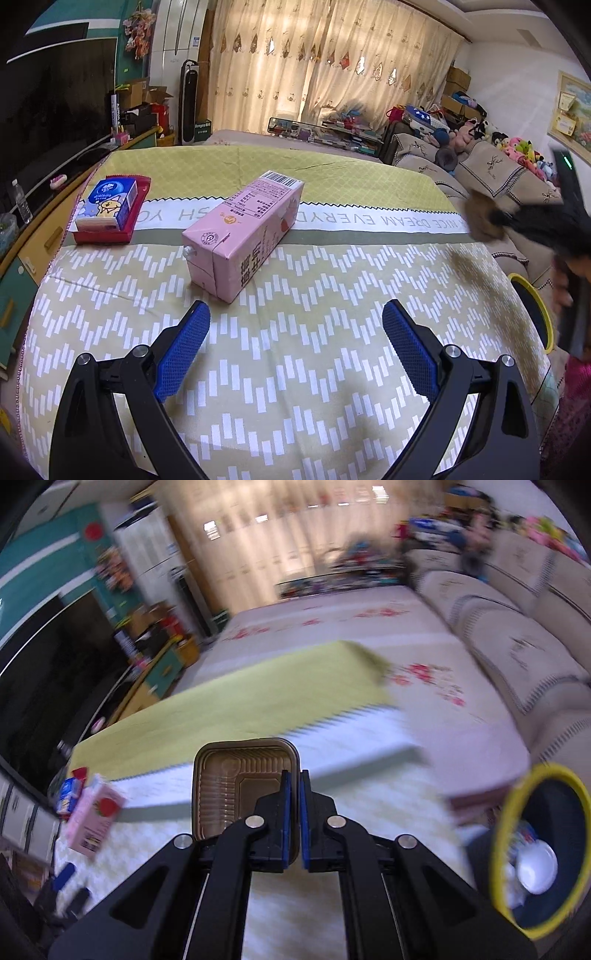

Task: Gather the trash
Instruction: 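Carry the brown plastic tray to the yellow bin and release it, then grasp the pink juice carton with the left gripper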

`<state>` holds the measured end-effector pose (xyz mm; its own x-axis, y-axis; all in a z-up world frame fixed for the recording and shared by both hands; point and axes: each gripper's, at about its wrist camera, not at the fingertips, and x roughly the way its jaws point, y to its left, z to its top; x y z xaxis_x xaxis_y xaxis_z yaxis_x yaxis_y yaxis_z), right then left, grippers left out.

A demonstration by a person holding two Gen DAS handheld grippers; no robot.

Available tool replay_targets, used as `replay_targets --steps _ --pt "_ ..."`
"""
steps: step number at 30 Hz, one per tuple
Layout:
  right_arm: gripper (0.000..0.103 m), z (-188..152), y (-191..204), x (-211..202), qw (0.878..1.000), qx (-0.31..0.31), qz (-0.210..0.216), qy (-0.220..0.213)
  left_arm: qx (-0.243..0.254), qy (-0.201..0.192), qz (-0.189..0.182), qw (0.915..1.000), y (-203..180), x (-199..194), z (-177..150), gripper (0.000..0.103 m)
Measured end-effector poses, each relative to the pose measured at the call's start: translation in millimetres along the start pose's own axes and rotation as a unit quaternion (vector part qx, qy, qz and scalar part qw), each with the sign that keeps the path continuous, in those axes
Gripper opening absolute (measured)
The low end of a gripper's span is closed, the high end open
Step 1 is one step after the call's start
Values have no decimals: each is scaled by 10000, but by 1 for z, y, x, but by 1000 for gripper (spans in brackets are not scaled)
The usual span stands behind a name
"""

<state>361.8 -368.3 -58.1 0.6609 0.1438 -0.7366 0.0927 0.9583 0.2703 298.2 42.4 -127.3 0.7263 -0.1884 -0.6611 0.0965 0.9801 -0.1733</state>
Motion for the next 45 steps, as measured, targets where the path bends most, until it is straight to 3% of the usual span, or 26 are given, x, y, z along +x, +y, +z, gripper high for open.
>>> replay_targets --steps 4,9,16,17,18,20,31,36,41,45 --pt "5 -19 -73 -31 9964 551 -600 -217 40 -16 23 10000 -4 -2 0 93" --pt "5 -48 -167 -53 9803 1377 -1385 -283 57 -72 17 10000 -6 -7 1 93" --pt "7 -76 -236 -47 9604 1968 -1971 -82 52 -88 37 9999 -6 -11 2 93" --pt "11 -79 -238 -45 9587 2017 -2006 -62 56 -99 38 9999 -6 -12 2 93" --pt "26 -81 -237 -44 9570 2056 -2047 -65 65 -111 43 9999 -6 -13 2 93" --pt "41 -86 -240 -45 9530 2108 -2169 -153 91 -132 61 9999 -8 -14 2 93" --pt "49 -86 -214 -59 9615 1904 -1945 -390 174 96 -27 9998 -11 -26 12 93" --pt "52 -84 -206 -62 9650 1862 -1795 -444 750 60 381 9964 0 -30 42 93" --pt "52 -85 -200 -59 9674 1850 -1688 -385 1157 212 404 9922 8 -5 75 93" --pt "52 -86 -197 -58 9679 1833 -1682 -351 1177 748 238 9899 13 34 89 92"
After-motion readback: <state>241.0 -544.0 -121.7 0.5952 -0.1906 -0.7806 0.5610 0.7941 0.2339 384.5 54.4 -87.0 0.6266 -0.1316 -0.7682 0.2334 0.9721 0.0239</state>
